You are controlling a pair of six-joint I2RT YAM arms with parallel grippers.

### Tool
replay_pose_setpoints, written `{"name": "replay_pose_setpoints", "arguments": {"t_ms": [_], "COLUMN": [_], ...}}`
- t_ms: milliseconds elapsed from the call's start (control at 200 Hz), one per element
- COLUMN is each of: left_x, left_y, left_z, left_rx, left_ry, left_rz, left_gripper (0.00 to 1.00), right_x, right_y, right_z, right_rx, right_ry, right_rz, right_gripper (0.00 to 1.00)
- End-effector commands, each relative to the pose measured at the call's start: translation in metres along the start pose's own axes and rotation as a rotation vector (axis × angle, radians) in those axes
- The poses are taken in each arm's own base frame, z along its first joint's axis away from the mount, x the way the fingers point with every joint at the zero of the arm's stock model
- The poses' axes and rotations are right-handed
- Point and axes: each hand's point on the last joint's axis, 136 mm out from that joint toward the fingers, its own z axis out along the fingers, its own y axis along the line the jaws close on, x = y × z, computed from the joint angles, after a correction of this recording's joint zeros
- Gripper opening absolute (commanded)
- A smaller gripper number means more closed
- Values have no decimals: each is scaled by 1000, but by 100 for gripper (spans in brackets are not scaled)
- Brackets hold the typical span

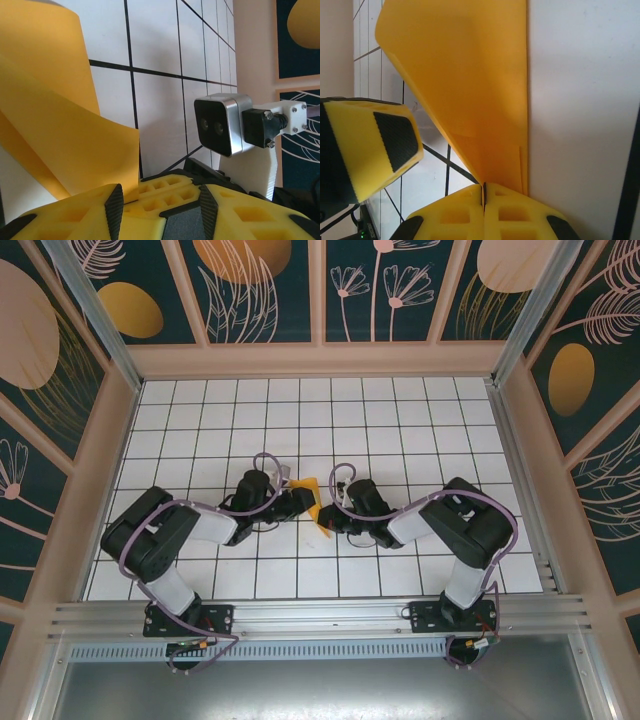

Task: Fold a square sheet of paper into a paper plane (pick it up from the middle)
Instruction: Fold the wing for the fifth time at the center of the table.

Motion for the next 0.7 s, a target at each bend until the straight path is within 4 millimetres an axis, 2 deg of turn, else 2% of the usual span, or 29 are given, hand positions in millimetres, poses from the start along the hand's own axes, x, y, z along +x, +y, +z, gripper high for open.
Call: {"name": "replay_pose_setpoints", "arguments": {"t_ms": [0, 115, 140, 380, 590, 696], "left_x": [-7, -9, -7, -7, -6, -4], "left_y": [-21, -23, -14, -4, 16, 32], "left_z": [5, 6, 10, 19, 24, 24], "left_rx": [78, 83, 65, 34, -35, -104], "left_ry": [-6, -11, 1, 14, 13, 11], "left_rz": [39, 52, 41, 46, 14, -10], "left_gripper": [49, 50, 50, 50, 49, 47], "right_x": [25, 26, 26, 24, 24, 23], "right_y": [-38, -39, -38, -39, -40, -39], "right_z": [7, 9, 9, 10, 9, 9], "right_rx": [119, 119, 118, 125, 134, 144], "right_ry": [83, 92, 94, 93, 88, 91], "right_rz": [64, 66, 67, 66, 63, 54], "right_gripper": [0, 0, 0, 0, 0, 2]}}
